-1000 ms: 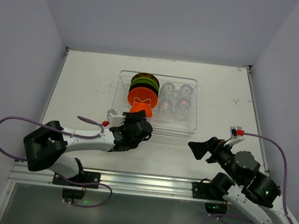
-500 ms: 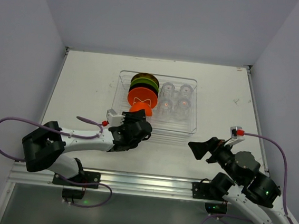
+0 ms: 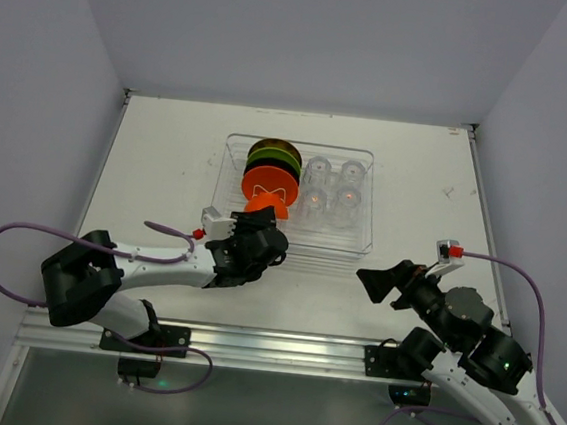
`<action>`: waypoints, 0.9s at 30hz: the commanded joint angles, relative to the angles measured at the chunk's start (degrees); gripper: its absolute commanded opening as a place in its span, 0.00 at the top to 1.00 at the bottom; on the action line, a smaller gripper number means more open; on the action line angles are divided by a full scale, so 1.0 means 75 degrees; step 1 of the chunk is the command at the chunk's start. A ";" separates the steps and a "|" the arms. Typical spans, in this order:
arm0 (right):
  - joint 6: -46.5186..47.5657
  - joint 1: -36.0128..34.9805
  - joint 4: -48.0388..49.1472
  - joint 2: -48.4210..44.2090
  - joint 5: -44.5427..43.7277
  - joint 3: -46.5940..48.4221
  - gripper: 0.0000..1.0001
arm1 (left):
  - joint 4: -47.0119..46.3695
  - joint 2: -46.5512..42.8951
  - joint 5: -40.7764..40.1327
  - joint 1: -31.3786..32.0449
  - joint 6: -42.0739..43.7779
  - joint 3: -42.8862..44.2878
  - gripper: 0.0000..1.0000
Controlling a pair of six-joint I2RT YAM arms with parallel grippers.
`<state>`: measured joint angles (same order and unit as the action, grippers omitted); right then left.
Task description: Unload the mixed dishes from the dish rack
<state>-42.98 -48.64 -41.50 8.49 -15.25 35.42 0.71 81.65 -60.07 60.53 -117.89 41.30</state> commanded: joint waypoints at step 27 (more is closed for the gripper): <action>0.0188 -0.0018 0.0365 0.0075 0.0111 -0.0058 0.01 | -0.0317 0.0340 -0.1599 0.0038 -0.1743 0.0482 0.86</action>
<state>-42.52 -48.64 -41.10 8.49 -15.25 35.31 -1.28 84.05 -65.04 60.55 -117.89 43.66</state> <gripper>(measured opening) 0.989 0.195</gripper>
